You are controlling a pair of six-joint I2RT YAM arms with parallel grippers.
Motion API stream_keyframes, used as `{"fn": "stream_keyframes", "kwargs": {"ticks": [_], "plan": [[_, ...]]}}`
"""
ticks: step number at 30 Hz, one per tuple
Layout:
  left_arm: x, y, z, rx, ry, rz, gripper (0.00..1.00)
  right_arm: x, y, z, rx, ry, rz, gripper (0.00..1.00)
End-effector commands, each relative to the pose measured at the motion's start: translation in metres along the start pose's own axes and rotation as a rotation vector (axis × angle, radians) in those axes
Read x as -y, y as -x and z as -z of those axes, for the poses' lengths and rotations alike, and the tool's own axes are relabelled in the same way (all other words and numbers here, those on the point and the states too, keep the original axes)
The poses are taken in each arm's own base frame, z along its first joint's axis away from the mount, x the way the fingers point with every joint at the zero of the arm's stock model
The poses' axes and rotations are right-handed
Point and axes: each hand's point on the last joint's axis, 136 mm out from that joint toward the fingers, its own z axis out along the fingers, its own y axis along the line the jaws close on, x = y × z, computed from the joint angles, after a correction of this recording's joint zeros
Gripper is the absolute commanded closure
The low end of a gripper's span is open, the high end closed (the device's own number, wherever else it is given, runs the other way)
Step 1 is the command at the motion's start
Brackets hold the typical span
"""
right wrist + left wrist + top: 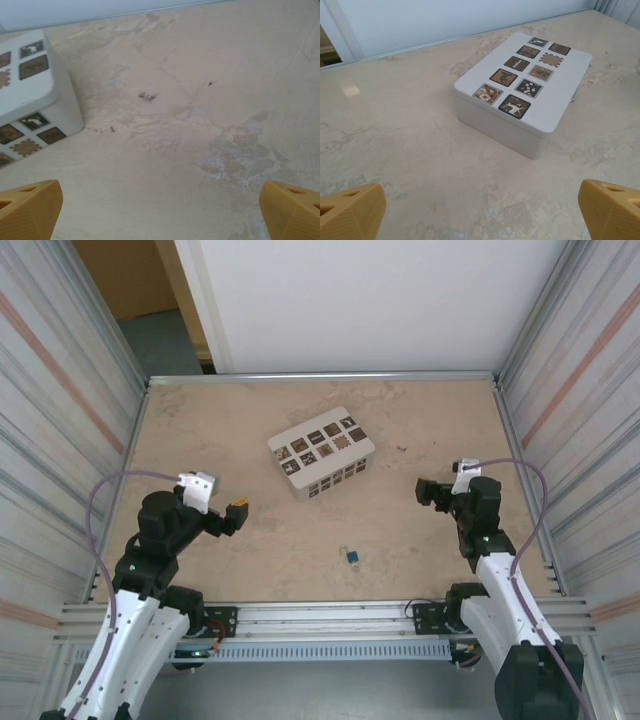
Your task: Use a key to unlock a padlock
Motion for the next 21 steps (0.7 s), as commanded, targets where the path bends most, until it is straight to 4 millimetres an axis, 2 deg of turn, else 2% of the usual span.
{"fn": "stream_keyframes", "kwargs": {"ticks": [1,9,17,21], "plan": [[-0.004,0.005,0.003,0.010,0.020,-0.024,0.01,0.008,0.013,-0.003,0.085,-0.036,0.000,0.01],[-0.005,0.004,0.002,0.003,0.025,-0.027,0.01,0.023,0.004,-0.014,0.120,-0.104,-0.001,0.01],[-0.006,0.002,0.000,-0.014,0.029,-0.031,0.01,0.023,-0.007,-0.033,0.121,-0.073,0.004,0.01],[-0.007,0.002,-0.001,-0.014,0.032,-0.032,0.01,0.020,-0.004,-0.040,0.125,-0.052,0.008,0.01]]}}
